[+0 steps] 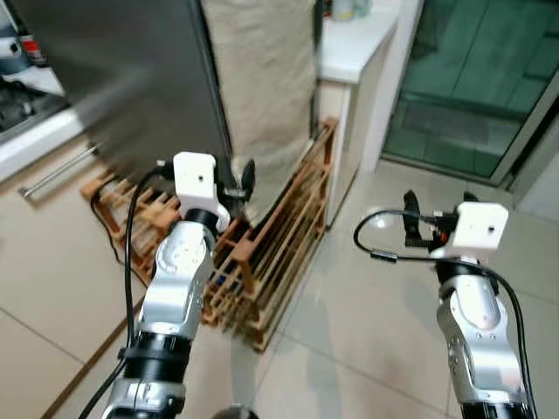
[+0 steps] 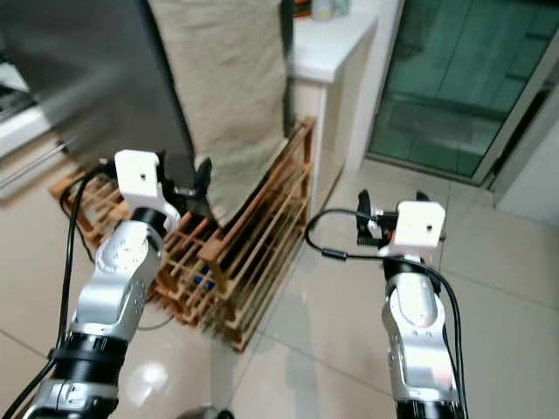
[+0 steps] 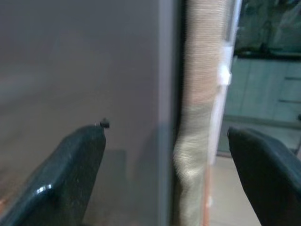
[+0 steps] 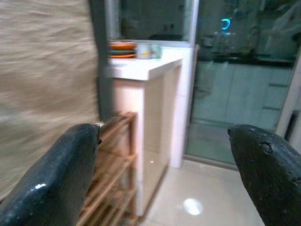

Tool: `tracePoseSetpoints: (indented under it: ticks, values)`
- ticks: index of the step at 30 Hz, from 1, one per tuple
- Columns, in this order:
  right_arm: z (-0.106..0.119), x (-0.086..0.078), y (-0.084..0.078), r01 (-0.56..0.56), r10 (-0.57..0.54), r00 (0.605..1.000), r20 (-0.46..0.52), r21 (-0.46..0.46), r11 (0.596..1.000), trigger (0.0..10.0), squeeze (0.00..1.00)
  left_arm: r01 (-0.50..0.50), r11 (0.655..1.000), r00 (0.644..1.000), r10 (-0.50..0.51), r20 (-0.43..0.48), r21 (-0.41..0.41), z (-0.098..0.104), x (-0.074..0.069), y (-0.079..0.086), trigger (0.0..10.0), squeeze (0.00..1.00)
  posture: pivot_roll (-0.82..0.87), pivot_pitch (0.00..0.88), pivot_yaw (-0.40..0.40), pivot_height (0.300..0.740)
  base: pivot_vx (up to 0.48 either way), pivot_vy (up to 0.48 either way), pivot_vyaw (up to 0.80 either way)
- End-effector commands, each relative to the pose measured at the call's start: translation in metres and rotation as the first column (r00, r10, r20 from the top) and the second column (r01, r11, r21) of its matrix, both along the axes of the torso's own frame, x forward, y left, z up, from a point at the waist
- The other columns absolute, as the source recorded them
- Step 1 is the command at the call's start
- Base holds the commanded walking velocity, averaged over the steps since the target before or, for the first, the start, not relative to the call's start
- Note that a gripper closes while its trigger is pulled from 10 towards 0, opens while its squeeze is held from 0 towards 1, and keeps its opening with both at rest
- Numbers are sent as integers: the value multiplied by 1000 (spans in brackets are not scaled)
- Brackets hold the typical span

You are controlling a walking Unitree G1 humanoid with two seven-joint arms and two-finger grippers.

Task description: Restocking fridge

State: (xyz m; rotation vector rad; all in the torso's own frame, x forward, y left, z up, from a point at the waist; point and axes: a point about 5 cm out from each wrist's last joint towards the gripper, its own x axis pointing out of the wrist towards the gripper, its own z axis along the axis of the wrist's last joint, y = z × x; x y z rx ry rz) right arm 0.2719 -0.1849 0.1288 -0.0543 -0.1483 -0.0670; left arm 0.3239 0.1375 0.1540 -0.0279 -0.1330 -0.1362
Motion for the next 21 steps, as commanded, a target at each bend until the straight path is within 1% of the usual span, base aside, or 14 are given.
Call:
tracePoseSetpoints:
  ticks: [1, 4, 6, 7, 10, 12, 15, 16, 21]
  values:
    - [1, -1, -3, 2, -2, 1000, 2, -4, 1000, 10000, 0, -2, 1000, 1000, 2, -2, 1, 1, 0, -1, 10000, 0, -116, 0, 60, 740, 0, 0, 0]
    - [-1, -1, -5, 5, -6, 1000, -10, -18, 1000, 10000, 0, 1, 1000, 1000, -1, -27, 12, 0, 4, -1, 10000, 0, -119, 0, 58, 740, 0, 0, 0]
    - [-2, -2, -7, 13, -13, 1000, -18, -23, 1000, 10000, 0, 56, 998, 996, -56, -64, -4, -1, 10, -6, 10000, 0, -118, 0, 57, 740, 0, 0, 0]
    - [-3, -1, -8, 18, -19, 1000, -25, -24, 1000, 10000, 0, 79, 997, 994, -78, -73, 10, 0, 13, -9, 10000, 0, -118, 0, 58, 740, 0, 0, 0]
    - [-5, 0, -9, 23, -24, 999, -39, -17, 1000, 10000, 0, 109, 993, 991, -106, -76, 49, 3, 19, -15, 10000, 0, -120, 0, 62, 740, 0, 0, -781]
    - [-5, 0, -8, 20, -20, 999, -33, -18, 1000, 10000, 0, 106, 991, 992, -100, -76, 87, 5, 23, -17, 10000, 0, -124, 0, 68, 740, 0, 0, -766]
    - [-5, 0, -8, 22, -23, 999, -33, -19, 1000, 10000, 0, 102, 991, 993, -96, -70, 86, 7, 24, -17, 10000, 0, -129, 0, 73, 740, 0, 0, -763]
    - [-4, -1, -10, 30, -30, 999, -25, -20, 999, 10000, 0, 63, 995, 997, -59, -55, 81, 8, 24, -13, 10000, 0, -131, 0, 75, 740, 0, 0, 0]
    - [-4, -1, -10, 30, -30, 999, -23, -17, 999, 10000, 0, 20, 997, 999, -16, -50, 78, 7, 24, -9, 10000, 0, -125, 0, 68, 740, 0, 0, 0]
